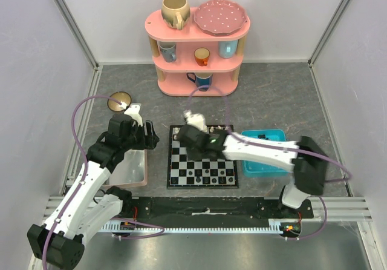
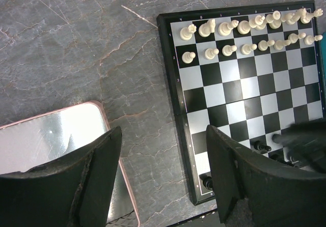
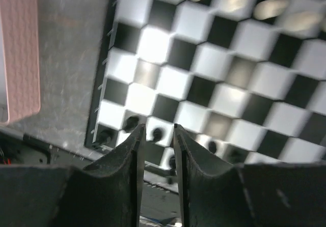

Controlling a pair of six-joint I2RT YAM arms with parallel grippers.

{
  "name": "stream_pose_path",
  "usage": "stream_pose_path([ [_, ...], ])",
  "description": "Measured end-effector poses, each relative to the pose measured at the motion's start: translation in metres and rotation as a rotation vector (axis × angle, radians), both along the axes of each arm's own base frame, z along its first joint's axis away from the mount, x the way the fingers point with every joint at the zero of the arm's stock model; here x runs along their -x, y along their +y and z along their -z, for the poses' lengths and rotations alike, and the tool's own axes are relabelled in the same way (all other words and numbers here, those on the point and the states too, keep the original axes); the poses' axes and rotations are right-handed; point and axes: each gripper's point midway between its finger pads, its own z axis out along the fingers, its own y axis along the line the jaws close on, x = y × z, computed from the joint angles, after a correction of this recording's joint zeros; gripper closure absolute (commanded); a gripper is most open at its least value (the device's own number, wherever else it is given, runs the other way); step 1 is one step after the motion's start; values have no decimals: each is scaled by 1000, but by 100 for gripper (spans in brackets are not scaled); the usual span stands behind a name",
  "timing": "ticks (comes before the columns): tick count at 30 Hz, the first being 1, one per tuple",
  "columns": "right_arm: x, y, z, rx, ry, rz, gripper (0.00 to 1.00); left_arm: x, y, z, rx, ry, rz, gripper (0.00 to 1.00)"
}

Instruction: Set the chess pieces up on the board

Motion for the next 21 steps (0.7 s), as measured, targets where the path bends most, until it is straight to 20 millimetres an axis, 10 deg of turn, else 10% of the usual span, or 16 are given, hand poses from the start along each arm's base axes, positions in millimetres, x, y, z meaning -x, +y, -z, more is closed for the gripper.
stream_pose_path([
  [7,-83,-158,-56,-100,-145,414,60,0,0,0,0,1,1,26],
  [12,-87,-246,-18,8,-104,603,60,0,0,0,0,0,1,26],
  [21,-76,-319,40,87,32,786,59,0,0,0,1,2,3,26],
])
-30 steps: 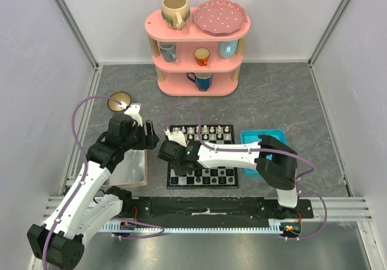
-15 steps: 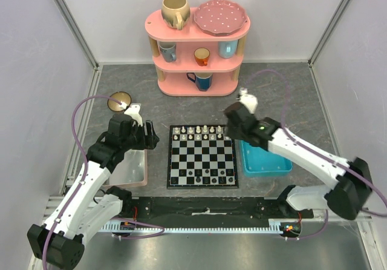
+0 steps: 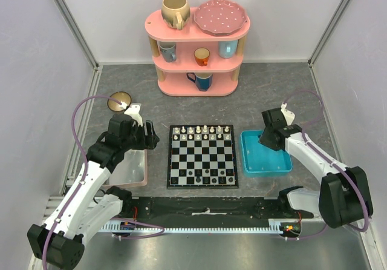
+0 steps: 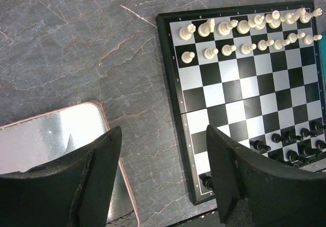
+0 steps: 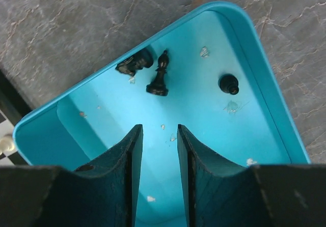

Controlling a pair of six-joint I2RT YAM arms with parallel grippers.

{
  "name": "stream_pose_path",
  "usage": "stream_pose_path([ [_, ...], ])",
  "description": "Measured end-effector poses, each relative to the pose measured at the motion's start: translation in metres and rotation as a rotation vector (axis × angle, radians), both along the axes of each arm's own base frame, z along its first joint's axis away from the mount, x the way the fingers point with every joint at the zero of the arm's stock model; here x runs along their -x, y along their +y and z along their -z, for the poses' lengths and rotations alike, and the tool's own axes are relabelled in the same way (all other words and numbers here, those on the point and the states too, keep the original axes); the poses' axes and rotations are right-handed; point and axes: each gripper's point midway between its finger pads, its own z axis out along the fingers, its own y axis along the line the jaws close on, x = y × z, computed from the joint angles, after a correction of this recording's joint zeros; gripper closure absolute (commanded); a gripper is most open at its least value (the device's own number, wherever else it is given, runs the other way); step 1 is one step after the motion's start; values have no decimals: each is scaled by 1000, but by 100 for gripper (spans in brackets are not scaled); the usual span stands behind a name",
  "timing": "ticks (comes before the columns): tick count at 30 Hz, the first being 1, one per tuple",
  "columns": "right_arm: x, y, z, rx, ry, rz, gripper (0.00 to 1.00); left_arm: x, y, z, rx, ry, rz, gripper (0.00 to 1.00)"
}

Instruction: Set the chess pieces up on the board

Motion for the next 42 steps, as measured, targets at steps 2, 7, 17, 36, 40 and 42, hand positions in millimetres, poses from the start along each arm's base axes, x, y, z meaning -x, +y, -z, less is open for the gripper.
stream_pose_path([
  [2,-1,-7,6,-10,4,27,58,0,0,0,0,0,0,26],
  [7,-10,-15,15,-38,6,53,57,0,0,1,1,3,1,26],
  [17,-28,-21,27,-69,-3,64,58,0,-1,1,1,5,2,26],
  [36,-33,-21,42,-72,23,44,79,0,-1,2,-1,9,3,26],
  [40,-34,-20,40,-74,18,43,82,0,-1,2,-1,9,3,26],
  [42,-31,-20,37,-76,17,39,83,0,-1,2,-1,9,3,26],
])
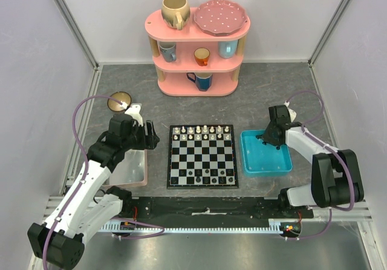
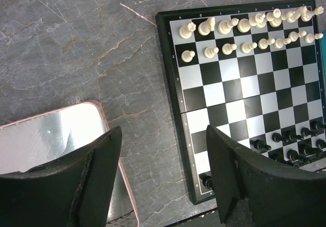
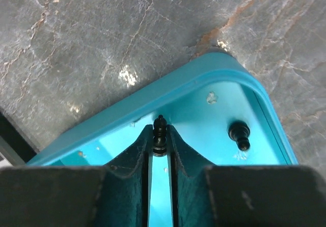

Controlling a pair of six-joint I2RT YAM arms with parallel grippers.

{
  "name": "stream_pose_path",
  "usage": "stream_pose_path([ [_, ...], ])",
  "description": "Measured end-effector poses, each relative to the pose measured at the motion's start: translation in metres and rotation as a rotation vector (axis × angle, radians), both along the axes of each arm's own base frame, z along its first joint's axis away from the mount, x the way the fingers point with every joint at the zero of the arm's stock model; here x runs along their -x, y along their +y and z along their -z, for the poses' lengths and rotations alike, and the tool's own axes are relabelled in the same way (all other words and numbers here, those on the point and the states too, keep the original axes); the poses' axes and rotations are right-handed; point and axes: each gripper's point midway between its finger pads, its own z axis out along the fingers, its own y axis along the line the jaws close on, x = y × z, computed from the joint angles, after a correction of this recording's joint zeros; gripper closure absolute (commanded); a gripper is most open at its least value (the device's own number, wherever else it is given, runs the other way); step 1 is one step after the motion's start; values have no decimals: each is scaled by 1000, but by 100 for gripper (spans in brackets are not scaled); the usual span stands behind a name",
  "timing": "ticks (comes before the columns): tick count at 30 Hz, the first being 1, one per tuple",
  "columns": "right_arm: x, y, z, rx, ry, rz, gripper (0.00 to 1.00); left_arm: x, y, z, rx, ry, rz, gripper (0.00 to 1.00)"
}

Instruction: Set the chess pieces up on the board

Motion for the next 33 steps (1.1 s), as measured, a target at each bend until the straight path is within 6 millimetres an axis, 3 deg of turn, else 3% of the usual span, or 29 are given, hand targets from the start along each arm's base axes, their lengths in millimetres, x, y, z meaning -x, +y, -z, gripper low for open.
stream_pose_path([
  [4,8,0,-19,-5,-26,-14,84,0,0,-1,1,-4,0,26],
  [10,15,8,-73,-51,-131,-66,84,5,-5,-14,39,-49,27,26],
  [15,17,29,-109,-140,-212,-190,87,9,-17,-35,101,-96,86,26],
  [18,20,51,-118,-228,-233,-298,91,9,-33,-58,173,-142,161,27],
  [25,35,115,-141,-400,-287,-575,97,16,-67,-90,316,-181,336,27],
  [33,91,214,-190,-595,-426,-1039,99,35,-85,-107,413,-192,467,28],
])
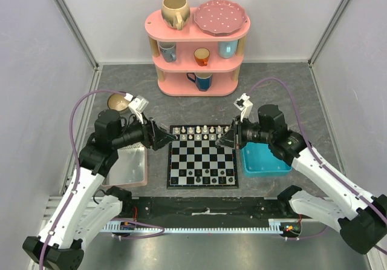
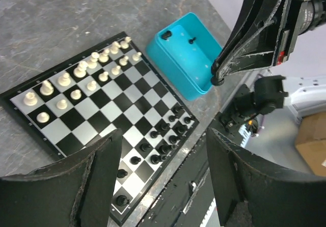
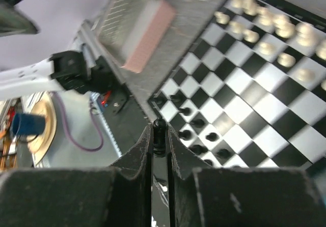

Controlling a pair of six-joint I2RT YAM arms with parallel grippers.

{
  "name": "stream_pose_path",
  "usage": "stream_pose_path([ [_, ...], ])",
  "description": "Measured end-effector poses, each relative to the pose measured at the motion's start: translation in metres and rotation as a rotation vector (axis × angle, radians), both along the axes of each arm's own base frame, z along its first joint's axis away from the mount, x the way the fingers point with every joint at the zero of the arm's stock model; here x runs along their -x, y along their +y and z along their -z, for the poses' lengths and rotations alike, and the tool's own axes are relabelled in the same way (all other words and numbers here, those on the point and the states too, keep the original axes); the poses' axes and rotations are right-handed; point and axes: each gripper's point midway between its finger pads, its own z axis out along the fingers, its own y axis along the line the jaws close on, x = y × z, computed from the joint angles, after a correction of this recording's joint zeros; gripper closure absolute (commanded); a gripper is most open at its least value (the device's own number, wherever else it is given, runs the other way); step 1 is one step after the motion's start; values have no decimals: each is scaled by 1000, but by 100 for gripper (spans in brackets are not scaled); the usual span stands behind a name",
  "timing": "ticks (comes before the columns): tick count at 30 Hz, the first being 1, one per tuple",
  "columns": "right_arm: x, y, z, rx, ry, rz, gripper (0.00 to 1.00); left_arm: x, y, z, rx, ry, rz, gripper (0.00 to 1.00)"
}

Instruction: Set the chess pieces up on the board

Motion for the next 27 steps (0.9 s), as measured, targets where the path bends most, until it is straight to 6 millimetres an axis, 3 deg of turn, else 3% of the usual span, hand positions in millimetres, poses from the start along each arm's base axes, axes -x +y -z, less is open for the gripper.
stream_pose_path([
  [5,28,32,-27,-95,-96,-171,99,13,-8,-13,58,-28,74,28],
  [9,39,50,-41,-156,-118,-218,100,22,-12,-20,108,-62,111,28],
  [14,22,64,-60,-261,-79,-42,100,32,-12,-27,174,-153,67,29],
  [19,20,72,-64,-366,15,130,100,32,-9,-43,255,-276,10,32],
  [27,21,103,-75,-372,15,157,100,23,-27,-47,276,-291,26,35],
])
